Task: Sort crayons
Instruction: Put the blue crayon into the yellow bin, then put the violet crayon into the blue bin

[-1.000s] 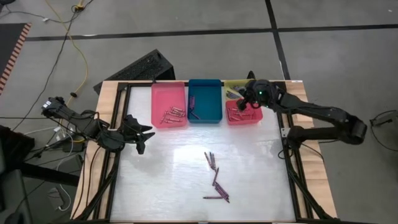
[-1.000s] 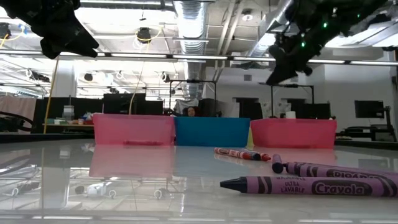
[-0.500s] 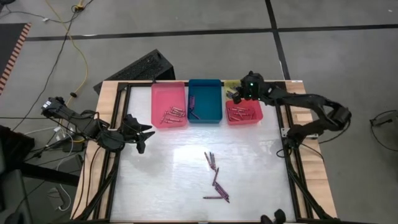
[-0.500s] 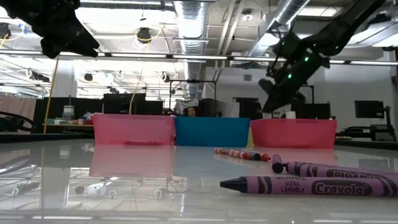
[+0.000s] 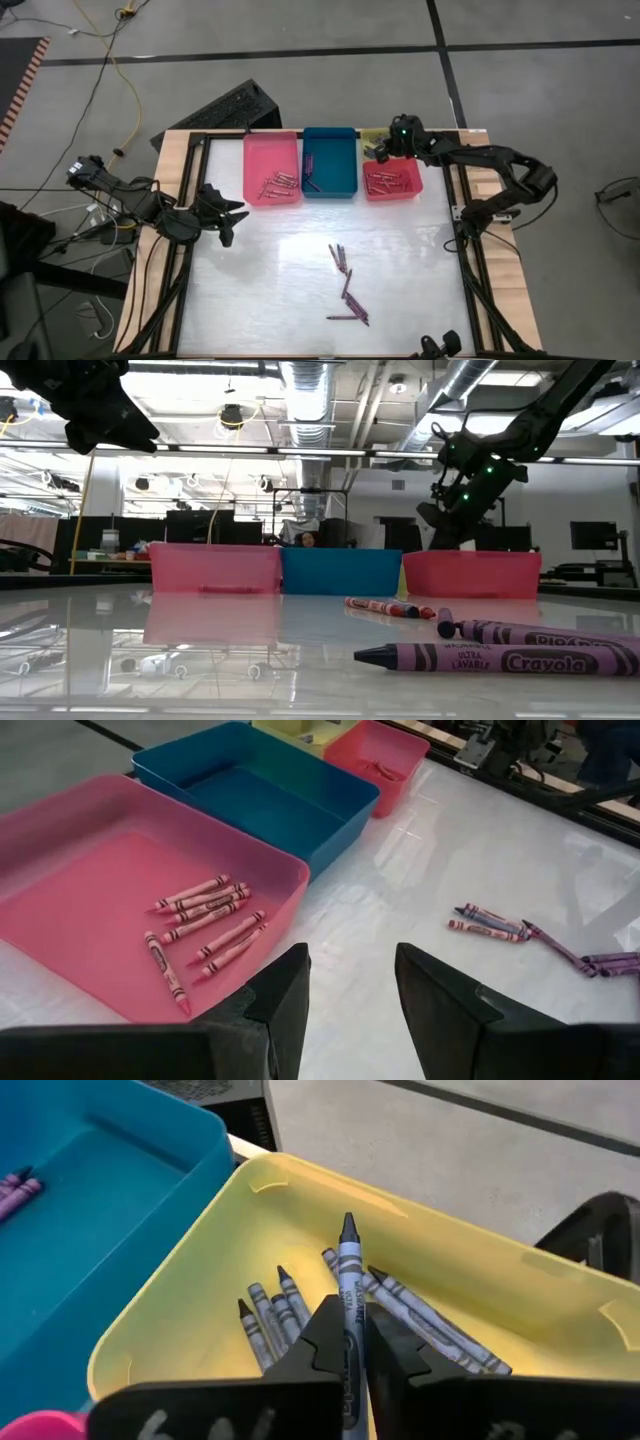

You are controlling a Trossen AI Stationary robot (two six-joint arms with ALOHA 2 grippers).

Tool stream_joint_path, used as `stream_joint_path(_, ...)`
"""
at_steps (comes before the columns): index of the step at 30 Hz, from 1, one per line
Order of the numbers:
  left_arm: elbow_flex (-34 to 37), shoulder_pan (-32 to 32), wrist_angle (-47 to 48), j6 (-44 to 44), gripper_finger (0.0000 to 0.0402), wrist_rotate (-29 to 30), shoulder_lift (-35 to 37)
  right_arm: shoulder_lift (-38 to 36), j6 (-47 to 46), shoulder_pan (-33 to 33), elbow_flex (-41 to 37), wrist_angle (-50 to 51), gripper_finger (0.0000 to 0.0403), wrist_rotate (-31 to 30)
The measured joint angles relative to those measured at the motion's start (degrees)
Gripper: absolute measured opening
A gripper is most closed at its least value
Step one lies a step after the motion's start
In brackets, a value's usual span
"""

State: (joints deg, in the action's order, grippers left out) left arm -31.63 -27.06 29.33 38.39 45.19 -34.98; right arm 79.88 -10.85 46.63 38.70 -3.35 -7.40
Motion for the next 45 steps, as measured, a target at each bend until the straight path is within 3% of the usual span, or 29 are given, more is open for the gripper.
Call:
stream_joint_path(6,0.00,0.00,-0.03,0.30,0.0139,0.22,0.00,0.00,-1.65,-0.04,0.00,-2.51,0.0056,-0.02)
stream_joint_path(14,0.00,-0.01,-0.05,0.37,0.0139,0.24,0.00,-0.40,-7.28,-0.47,0.00,-2.88,0.0062,0.86)
stream_joint_path(18,0.00,0.01,-0.05,0.34,0.0139,0.24,-0.01,-2.93,-9.26,-1.21,0.71,-3.33,0.0062,9.19)
stream_joint_path(23,-0.01,0.00,-0.05,0.35,0.0139,0.24,0.00,-7.20,-13.94,-4.08,2.76,-3.31,0.0062,25.08)
stream_joint_path(26,-0.01,-0.01,-0.05,0.35,0.0139,0.25,-0.02,-9.59,-14.81,-8.67,3.02,-3.19,0.0062,35.09)
stream_joint_path(29,0.01,-0.01,-0.05,0.35,0.0139,0.25,-0.02,-11.21,-14.35,-16.34,3.02,-3.31,0.0062,40.27)
stream_joint_path(35,0.01,0.01,-0.12,0.37,0.0139,0.53,-0.02,-10.66,-9.11,-34.96,3.02,-4.28,0.0062,39.49)
stream_joint_path(45,0.01,-0.01,0.02,1.15,0.0139,0.53,-0.04,-8.09,4.35,-57.23,3.13,-6.01,0.0062,20.46)
